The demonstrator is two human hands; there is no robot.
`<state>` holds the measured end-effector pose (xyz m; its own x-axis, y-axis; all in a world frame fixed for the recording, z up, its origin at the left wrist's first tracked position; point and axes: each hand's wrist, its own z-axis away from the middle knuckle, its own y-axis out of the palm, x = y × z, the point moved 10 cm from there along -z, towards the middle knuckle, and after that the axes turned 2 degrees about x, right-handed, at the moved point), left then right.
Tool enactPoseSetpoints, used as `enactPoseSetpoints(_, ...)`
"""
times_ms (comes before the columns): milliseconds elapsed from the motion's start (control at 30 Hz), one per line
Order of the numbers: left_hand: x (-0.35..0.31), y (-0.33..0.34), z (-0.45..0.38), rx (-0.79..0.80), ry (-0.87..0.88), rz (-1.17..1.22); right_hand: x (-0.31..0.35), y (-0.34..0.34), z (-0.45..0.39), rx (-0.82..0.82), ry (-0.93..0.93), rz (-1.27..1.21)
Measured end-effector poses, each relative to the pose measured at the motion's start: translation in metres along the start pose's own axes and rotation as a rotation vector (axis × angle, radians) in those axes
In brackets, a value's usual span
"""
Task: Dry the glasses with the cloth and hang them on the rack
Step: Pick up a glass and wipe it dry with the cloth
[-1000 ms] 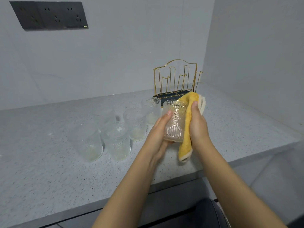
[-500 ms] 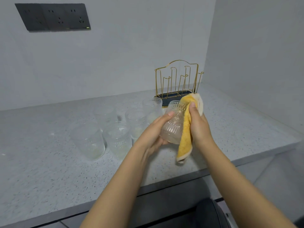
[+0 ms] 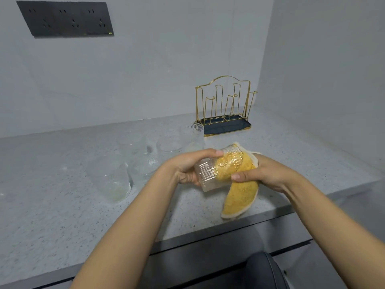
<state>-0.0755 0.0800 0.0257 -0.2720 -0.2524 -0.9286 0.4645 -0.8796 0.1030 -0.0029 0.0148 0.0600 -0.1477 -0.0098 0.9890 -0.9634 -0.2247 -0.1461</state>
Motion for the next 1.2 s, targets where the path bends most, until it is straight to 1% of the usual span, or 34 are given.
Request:
enactPoseSetpoints(67,0.001,-0.007,-0.001,-0.096,0.034,0.036,-0.005,-0.011,-0.001,-0.105,-0.002,-0.089)
enactPoseSetpoints(100,0.001,-0.013,-0.001,-0.161,0.084,0.080,-0.007,-0.014,-0.002,-0.149,0.003,-0.136)
enactPoseSetpoints(167,-0.004,-0.022,0.002,-0.308,0.249,0.136,-0.010,-0.020,-0.003,-0.233,0.010,-0.217)
enactPoseSetpoints(200,-0.007,-0.025,0.004,-0.382,0.339,0.087,-0.011,-0.021,-0.003,-0.256,0.006,-0.246)
enactPoseSetpoints(267,-0.010,-0.027,0.009,-0.506,0.459,-0.068,-0.008,-0.013,-0.005,-0.232,-0.007,-0.276)
enactPoseSetpoints(333,-0.007,-0.031,0.009,-0.569,0.453,-0.095,-0.005,0.000,-0.008,-0.155,-0.001,-0.284)
enactPoseSetpoints(433,0.005,-0.036,0.004,-0.562,0.372,0.001,0.001,0.014,-0.011,-0.056,0.011,-0.231)
enactPoseSetpoints(567,0.023,-0.034,0.000,-0.529,0.253,0.130,0.007,0.024,-0.013,0.014,0.037,0.021)
enactPoseSetpoints(700,0.018,-0.037,-0.002,-0.502,0.194,0.046,0.008,0.033,-0.009,0.027,0.036,0.150)
enactPoseSetpoints(800,0.010,-0.034,-0.003,-0.465,0.152,-0.011,0.009,0.032,-0.007,-0.048,-0.023,0.232)
enactPoseSetpoints(867,0.004,-0.030,-0.003,-0.460,0.133,-0.080,0.002,0.020,-0.006,-0.148,-0.031,0.200)
enactPoseSetpoints(933,0.003,-0.030,-0.004,-0.460,0.143,-0.113,-0.007,0.013,-0.004,-0.198,-0.028,0.117)
enactPoseSetpoints(1033,0.002,-0.029,-0.002,-0.429,0.208,-0.029,-0.006,0.012,-0.003,-0.198,-0.057,0.073)
enactPoseSetpoints(1100,0.004,-0.035,0.001,-0.464,0.237,-0.006,-0.004,0.012,-0.002,-0.208,-0.084,-0.021)
enactPoseSetpoints(1133,0.006,-0.037,0.003,-0.491,0.243,0.020,-0.004,0.010,-0.002,-0.230,-0.091,-0.069)
enactPoseSetpoints(1200,0.010,-0.038,0.007,-0.523,0.242,0.098,-0.005,0.001,0.001,-0.338,-0.102,-0.166)
